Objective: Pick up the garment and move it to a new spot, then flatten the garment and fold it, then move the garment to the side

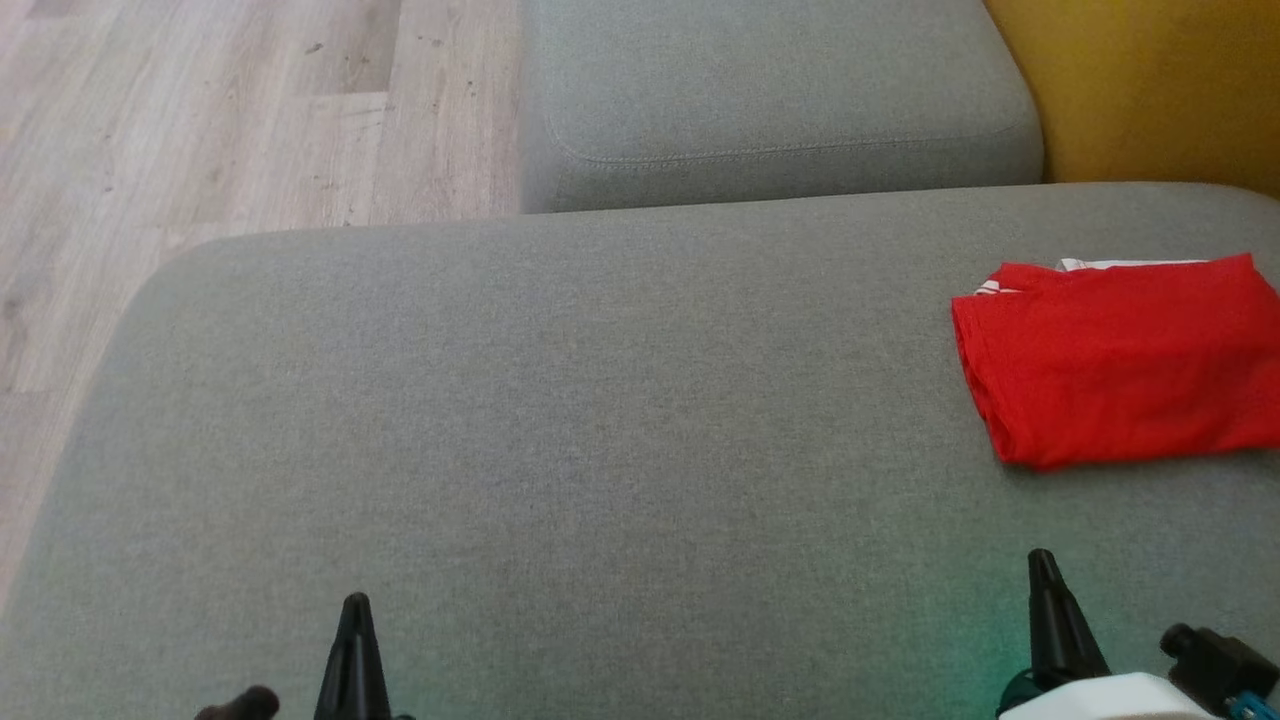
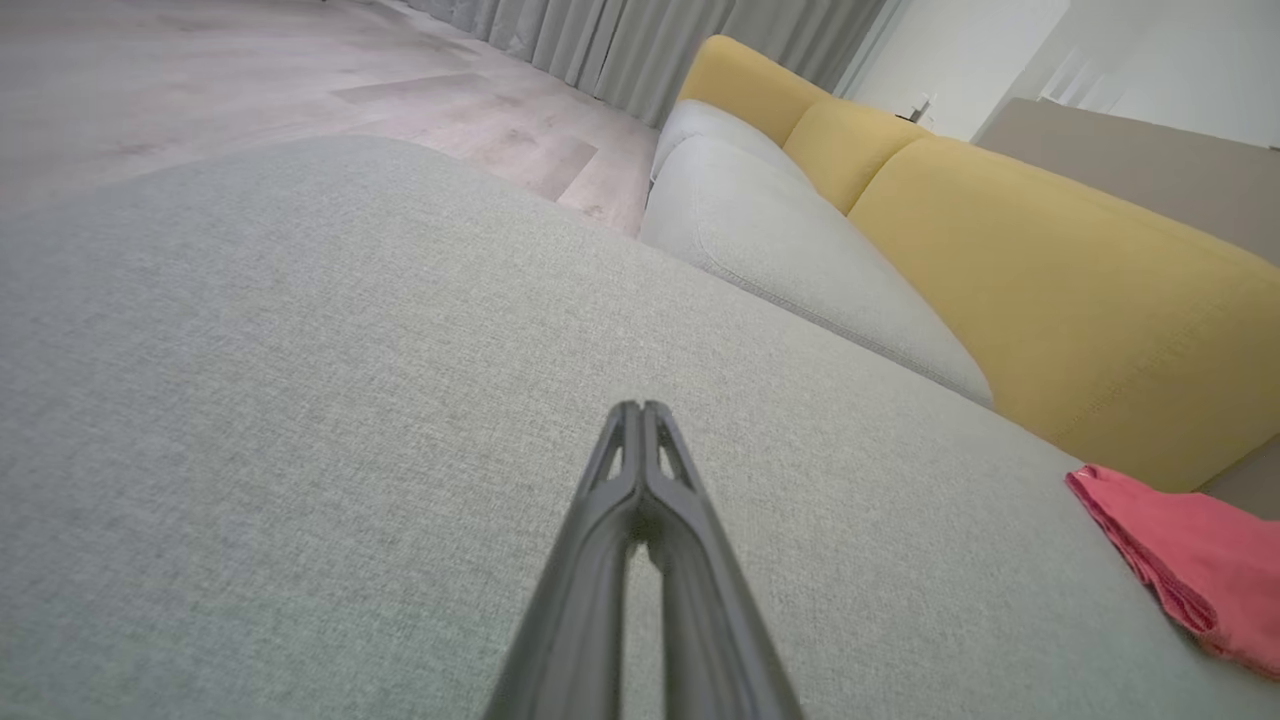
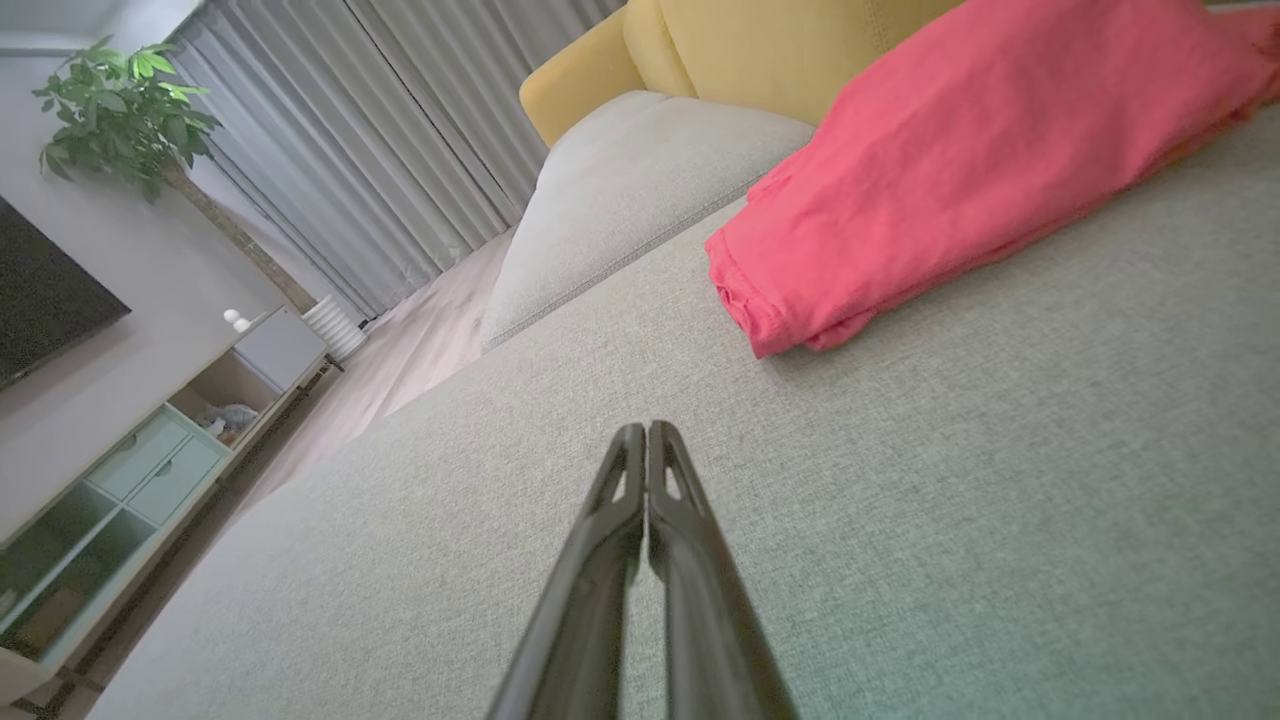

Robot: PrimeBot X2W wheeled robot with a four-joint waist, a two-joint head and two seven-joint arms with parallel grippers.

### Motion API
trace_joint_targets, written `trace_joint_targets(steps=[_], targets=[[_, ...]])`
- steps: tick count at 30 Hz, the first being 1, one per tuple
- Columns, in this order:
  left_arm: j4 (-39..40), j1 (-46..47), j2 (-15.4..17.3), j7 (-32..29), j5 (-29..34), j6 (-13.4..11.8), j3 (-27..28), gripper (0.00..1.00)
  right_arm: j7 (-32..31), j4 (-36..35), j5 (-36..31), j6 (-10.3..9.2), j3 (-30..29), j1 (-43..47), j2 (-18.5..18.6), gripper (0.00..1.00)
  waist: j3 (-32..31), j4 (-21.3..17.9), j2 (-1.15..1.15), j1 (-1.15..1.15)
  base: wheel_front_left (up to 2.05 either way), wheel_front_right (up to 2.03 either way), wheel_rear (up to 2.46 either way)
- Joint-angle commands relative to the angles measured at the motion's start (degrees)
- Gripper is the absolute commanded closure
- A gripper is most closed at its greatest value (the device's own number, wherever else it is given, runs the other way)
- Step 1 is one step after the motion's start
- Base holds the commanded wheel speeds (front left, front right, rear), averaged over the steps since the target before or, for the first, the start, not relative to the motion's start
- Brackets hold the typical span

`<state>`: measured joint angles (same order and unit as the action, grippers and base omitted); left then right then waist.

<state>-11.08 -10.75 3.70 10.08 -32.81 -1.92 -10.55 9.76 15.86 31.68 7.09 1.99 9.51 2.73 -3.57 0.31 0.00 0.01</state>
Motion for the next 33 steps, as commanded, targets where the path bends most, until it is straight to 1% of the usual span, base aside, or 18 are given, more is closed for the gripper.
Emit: trace_joint_targets(steps=[1,33], targets=[[1.3,3.0,0.7,-0.3,-2.1,0.7,1.6,1.0,-0.5,-1.8,2.3,0.12,0.0,-3.3,1.1,1.0,0.1,0.0,0.0,-0.01,0.0,0.0,0.0],[0.0,7.8,1.1,-5.0,-23.4,3.8,5.8,1.0,-5.3,-1.9,23.7,0.22,-2.0,-7.6,1.5,1.0,1.4,-0.1,0.0,-0.01,0.0,0.0,0.0]])
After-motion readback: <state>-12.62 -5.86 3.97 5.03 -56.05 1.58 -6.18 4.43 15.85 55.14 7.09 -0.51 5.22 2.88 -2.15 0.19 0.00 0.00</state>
